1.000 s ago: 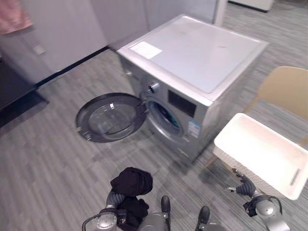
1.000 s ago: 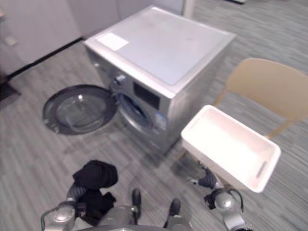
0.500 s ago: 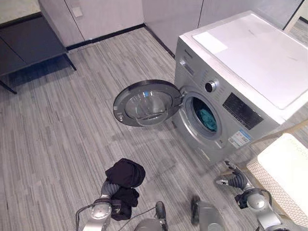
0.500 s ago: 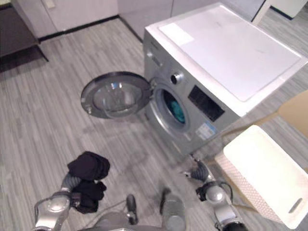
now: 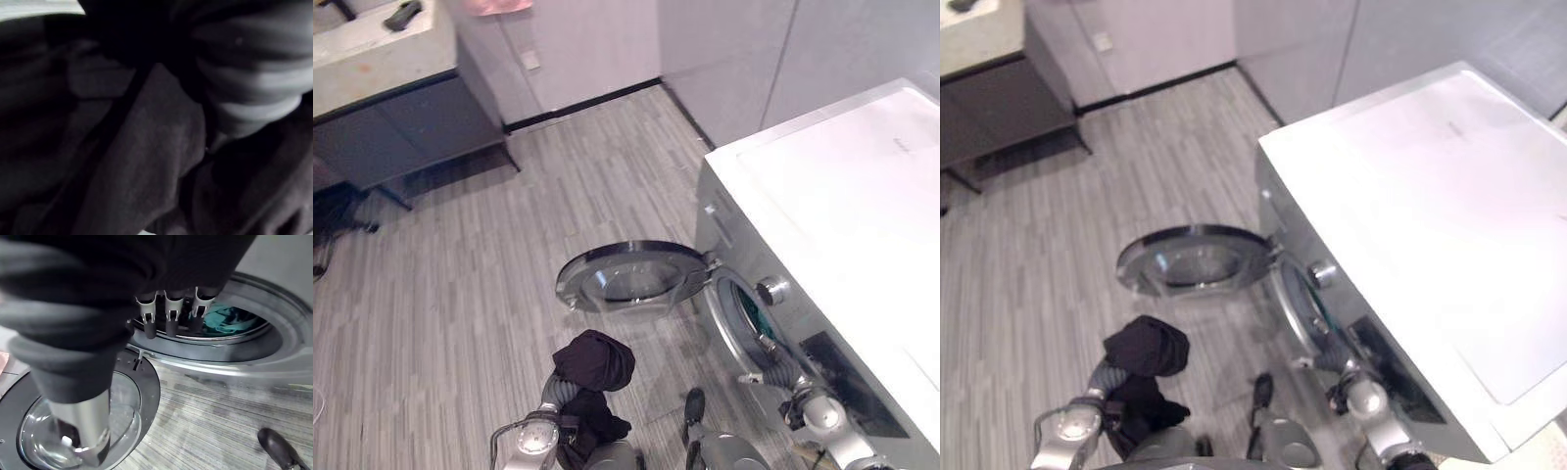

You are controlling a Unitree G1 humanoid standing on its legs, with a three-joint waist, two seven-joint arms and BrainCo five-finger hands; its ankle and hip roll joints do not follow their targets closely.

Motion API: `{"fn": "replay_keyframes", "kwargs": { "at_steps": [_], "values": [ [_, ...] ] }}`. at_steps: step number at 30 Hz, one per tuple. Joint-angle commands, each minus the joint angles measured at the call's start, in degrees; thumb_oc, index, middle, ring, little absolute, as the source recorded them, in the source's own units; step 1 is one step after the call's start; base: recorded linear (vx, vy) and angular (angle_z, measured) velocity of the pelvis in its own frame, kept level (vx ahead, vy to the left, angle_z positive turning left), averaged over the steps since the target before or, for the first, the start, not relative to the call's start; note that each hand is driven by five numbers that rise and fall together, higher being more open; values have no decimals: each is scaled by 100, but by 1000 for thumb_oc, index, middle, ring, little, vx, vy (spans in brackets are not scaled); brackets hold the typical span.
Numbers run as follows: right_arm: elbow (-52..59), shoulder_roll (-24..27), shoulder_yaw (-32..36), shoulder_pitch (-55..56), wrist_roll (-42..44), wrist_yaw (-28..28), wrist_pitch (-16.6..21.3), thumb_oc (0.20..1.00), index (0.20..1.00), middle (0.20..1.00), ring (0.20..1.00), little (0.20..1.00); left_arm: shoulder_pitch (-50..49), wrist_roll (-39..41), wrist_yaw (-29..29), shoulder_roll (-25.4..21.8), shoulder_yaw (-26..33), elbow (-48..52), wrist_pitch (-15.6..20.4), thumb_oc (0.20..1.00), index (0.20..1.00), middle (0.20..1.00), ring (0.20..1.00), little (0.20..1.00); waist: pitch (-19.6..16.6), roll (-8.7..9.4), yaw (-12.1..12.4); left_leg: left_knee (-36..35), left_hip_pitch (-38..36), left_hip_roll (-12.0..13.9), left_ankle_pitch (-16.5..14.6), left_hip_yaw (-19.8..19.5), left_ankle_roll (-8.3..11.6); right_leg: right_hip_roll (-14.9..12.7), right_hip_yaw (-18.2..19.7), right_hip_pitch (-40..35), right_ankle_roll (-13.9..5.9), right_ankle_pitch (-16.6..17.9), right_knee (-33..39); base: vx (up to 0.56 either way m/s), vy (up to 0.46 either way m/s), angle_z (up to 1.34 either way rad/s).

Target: Grab the laundry basket,head to the washer,open it,put in the laundry and shut it.

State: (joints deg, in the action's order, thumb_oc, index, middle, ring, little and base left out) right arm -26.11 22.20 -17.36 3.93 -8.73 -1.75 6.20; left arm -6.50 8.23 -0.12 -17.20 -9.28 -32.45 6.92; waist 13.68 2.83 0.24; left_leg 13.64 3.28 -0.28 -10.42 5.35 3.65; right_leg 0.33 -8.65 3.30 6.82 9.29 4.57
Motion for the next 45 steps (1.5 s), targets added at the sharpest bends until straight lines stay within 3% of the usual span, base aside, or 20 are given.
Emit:
{"fn": "replay_keyframes", "kwargs": {
  "at_steps": [1, 4, 6, 9, 13, 14, 15, 16, 17, 18, 19, 20, 24, 29, 32, 35, 36, 40, 42, 45],
  "values": [
    [-199, 487, 489, -106, -2, -184, 100, 1000, 1000, 1000, 1000, 1000, 123, -133, 46, -242, -163, 296, 286, 200, 200, 200, 200, 200, -78, 164, 49, -532, 339, -1, 577, -651, -65, -425, -47, -353, -1108, -1053, -329, 103, 70, -95],
    [-327, 497, 465, -151, -13, -216, 100, 1000, 1000, 1000, 1000, 1000, 217, -184, 28, -265, -299, 349, 294, 200, 200, 200, 200, 200, -71, 123, 88, -802, 507, -68, 810, -1238, -29, -338, 302, -404, -1126, -1084, -310, 95, 117, -82],
    [-356, 477, 480, -115, -17, -176, 110, 1000, 1000, 1000, 1000, 1000, 229, -259, -41, -285, -380, 376, 293, 200, 200, 200, 200, 200, -153, 63, 46, -1012, 288, -47, 790, -1299, -75, -325, 478, -417, -1149, -1104, -335, 134, 221, -98],
    [-356, 440, 501, -124, 4, -155, 80, 1000, 1000, 1000, 1000, 1000, 332, -431, -162, -445, -587, 581, 278, 200, 200, 200, 200, 200, -203, 71, -80, -887, 172, -124, 675, -1046, -210, -435, 913, -312, -1248, -1046, -483, 88, 309, -90],
    [-244, 295, 499, -254, 9, -166, -18, 1000, 1000, 1000, 1000, 1000, 516, -481, -85, -639, -542, 828, 291, 200, 200, 200, 200, 200, -161, 77, -192, -885, -38, -113, 461, -211, -460, -486, 1484, 173, -1479, -914, -930, -44, 258, -145],
    [-237, 267, 487, -284, 2, -162, -31, 1000, 1000, 1000, 1000, 1000, 540, -453, -54, -641, -498, 835, 301, 200, 200, 200, 200, 200, -144, 72, -193, -932, -88, -87, 446, -75, -476, -494, 1425, 274, -1508, -897, -1028, -70, 117, -191],
    [-211, 230, 493, -326, 15, -169, -21, 1000, 1000, 1000, 1000, 1000, 543, -433, -16, -658, -446, 888, 311, 200, 200, 200, 200, 200, -102, 62, -149, -962, -152, -48, 420, 96, -479, -574, 1130, 359, -1526, -891, -1118, -69, 107, -168],
    [-149, 175, 490, -337, 32, -166, -8, 1000, 1000, 1000, 1000, 1000, 528, -384, 8, -642, -386, 922, 304, 200, 200, 200, 200, 200, -68, 13, -65, -1029, -259, 35, 397, 371, -457, -827, 117, 388, -1447, -979, -1245, -63, 88, -139],
    [-120, 142, 494, -334, 17, -170, 5, 1000, 1000, 1000, 1000, 1000, 523, -380, 7, -626, -343, 943, 298, 200, 200, 200, 200, 200, -94, -8, -44, -1081, -290, 70, 434, 520, -453, -938, -427, 392, -1359, -1060, -1365, -37, 57, -107],
    [-120, 141, 494, -334, 17, -170, 5, 1000, 1000, 1000, 1000, 1000, 523, -380, 7, -626, -343, 943, 298, 200, 200, 200, 200, 200, -99, -7, -46, -1082, -285, 69, 436, 519, -453, -939, -429, 396, -1359, -1058, -1363, -20, 49, -144],
    [-100, 132, 484, -309, -3, -174, 7, 1000, 1000, 1000, 1000, 1000, 510, -369, 37, -609, -269, 921, 288, 200, 200, 200, 200, 200, -111, -38, -13, -1096, -359, 123, 407, 765, -469, -1020, -994, 363, -1280, -1234, -1662, -5, 22, -156],
    [-105, 121, 489, -304, -2, -184, 2, 1000, 1000, 1000, 1000, 1000, 495, -360, 46, -606, -225, 891, 274, 200, 200, 200, 200, 200, -130, -15, 12, -1109, -391, 116, 389, 902, -472, -1037, -1192, 308, -1279, -1252, -1641, 23, -17, -102],
    [-175, 155, 551, -170, 46, -214, -17, 1000, 1000, 1000, 1000, 1000, 430, -267, 71, -456, -112, 772, 266, 200, 200, 200, 200, 200, -169, 72, -10, -934, -349, 118, 325, 1085, -432, -817, -946, 172, -1235, -1187, -1098, 44, -115, -47],
    [14, 317, 667, -75, 210, -277, -2, 1000, 1000, 1000, 1000, 1000, 493, -136, 152, -382, -69, 702, 243, 200, 200, 200, 200, 200, -30, 91, -73, -10, 41, 386, 124, 1002, -327, -690, -827, 80, -1111, -1170, -842, 16, -93, -8],
    [-55, 397, 626, -274, 387, -336, 1, 1000, 1000, 1000, 1000, 1000, 697, 142, 307, -329, -58, 598, 269, 200, 200, 200, 200, 200, 219, 150, 80, 294, 784, 294, 268, 64, -165, -557, -607, 164, -1018, -1223, -810, -55, -50, -46],
    [-105, 435, 618, -333, 444, -393, 34, 1000, 1000, 1000, 1000, 1000, 798, 133, 359, -368, -89, 551, 291, 200, 200, 200, 200, 200, 280, 196, 120, 111, 993, 283, 479, -183, -82, -522, -518, 192, -1042, -1221, -812, 20, 27, -28],
    [-113, 472, 632, -360, 475, -412, 32, 1000, 1000, 1000, 1000, 1000, 890, 155, 387, -418, -98, 572, 292, 200, 200, 200, 200, 200, 331, 160, 139, -65, 1063, 295, 620, -341, -31, -468, -416, 250, -1043, -1261, -891, 6, 82, -13],
    [-37, 500, 652, -440, 521, -433, 42, 1000, 1000, 1000, 1000, 1000, 1049, 172, 454, -473, -123, 616, 322, 200, 200, 200, 200, 200, 429, 94, 68, -173, 1037, 329, 630, -287, -81, -530, -246, 597, -1021, -1321, -1360, -91, 119, -35],
    [5, 419, 604, -712, 804, -561, 64, 1000, 1000, 1000, 1000, 1000, 1309, 463, 630, -501, -168, 747, 402, 200, 200, 200, 200, 200, 788, 91, 30, 359, 1559, 280, 504, -155, -191, -610, 14, 1386, -1006, -1338, -2092, -319, 201, -22],
    [143, 394, 599, -861, 950, -692, 76, 1000, 1000, 1000, 1000, 1000, 1508, 568, 735, -591, -168, 1031, 488, 200, 200, 200, 200, 200, 906, 95, 28, 1057, 2256, 235, 294, -57, -312, -679, 165, 2118, -984, -1430, -2662, -145, 80, -27]
  ]
}}
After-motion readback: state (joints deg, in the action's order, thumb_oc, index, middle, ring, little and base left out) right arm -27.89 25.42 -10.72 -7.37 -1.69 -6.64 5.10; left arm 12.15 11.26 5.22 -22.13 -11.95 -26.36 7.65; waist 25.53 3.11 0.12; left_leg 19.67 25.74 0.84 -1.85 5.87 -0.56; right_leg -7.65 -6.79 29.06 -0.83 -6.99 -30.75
